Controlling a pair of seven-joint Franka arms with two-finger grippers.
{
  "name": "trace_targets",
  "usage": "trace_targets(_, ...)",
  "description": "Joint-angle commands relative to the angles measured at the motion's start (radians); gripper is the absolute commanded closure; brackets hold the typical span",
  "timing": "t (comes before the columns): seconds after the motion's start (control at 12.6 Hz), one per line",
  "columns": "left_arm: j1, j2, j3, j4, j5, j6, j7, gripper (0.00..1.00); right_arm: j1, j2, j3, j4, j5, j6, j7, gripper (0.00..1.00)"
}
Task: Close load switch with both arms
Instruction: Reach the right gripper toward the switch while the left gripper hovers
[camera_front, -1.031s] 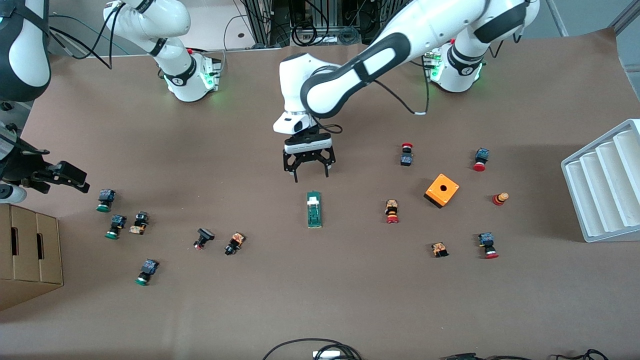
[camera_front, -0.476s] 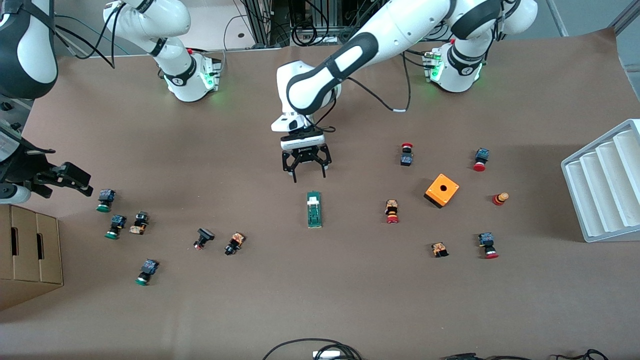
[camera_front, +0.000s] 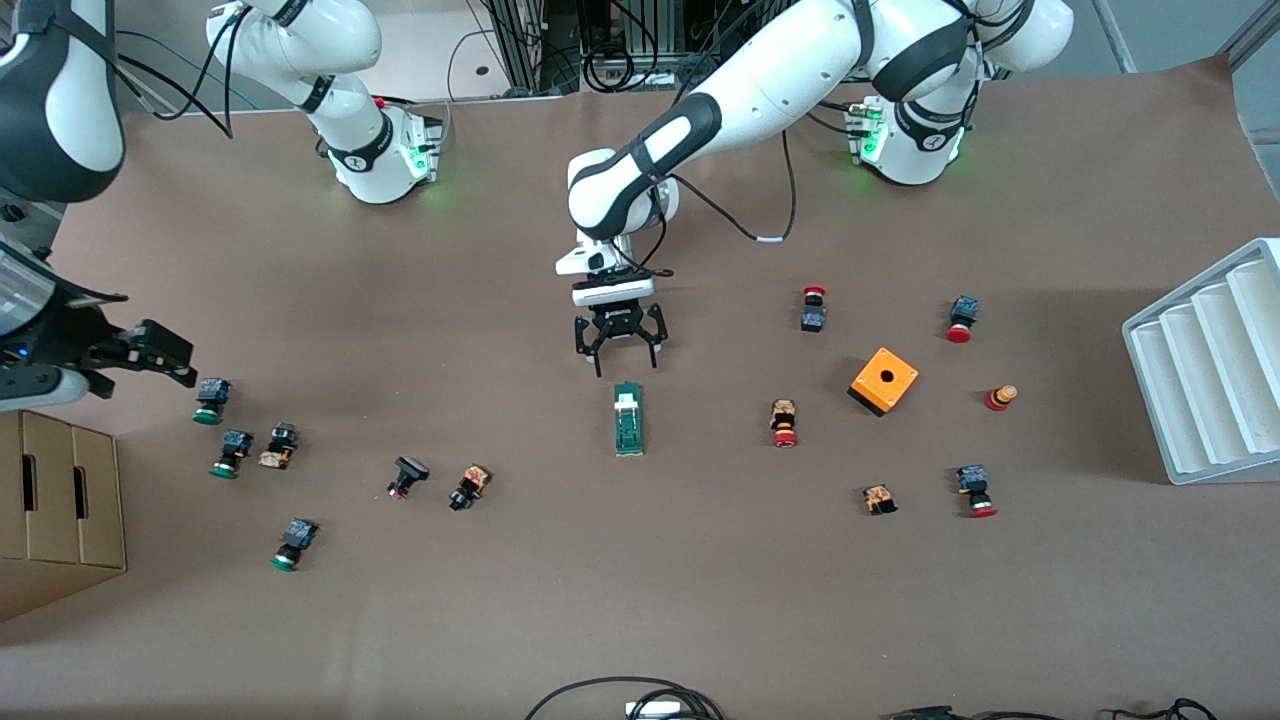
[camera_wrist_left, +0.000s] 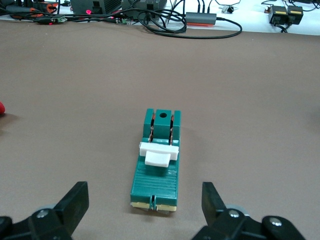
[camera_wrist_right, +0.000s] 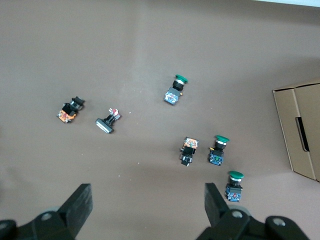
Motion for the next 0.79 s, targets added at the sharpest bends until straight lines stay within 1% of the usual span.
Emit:
trace_targets(0.0,-0.027,0.016,0.018,0.024,0.032,-0.016,-0.008,0.00,0.006,0.032,-0.003,0.007,-0.011,-0.006,0.004,0.00)
trace_targets(0.16,-0.027,0.022,0.018,0.024,0.056,-0.019,-0.013,0.00,0.025,0.052,-0.003,0.005,-0.003,-0.006,0.132,0.00)
trace_targets(0.32,-0.030,0.038,0.018,0.024,0.061,-0.043,-0.016,0.00,0.087,0.081,-0.005,0.011,0.000,-0.002,0.267,0.00)
trace_targets(0.4,-0.037,0.042,0.018,0.025,0.059,-0.045,-0.016,0.00,0.106,0.101,-0.003,0.011,0.000,0.004,0.360,0.00)
trace_targets(0.55,-0.037,0.050,0.018,0.033,0.059,-0.047,-0.016,0.00,0.152,0.144,-0.003,0.004,0.001,0.040,0.477,0.00)
trace_targets(0.71,-0.048,0.071,0.020,0.056,0.059,-0.050,-0.017,0.00,0.178,0.161,-0.003,0.005,0.003,0.047,0.601,0.00)
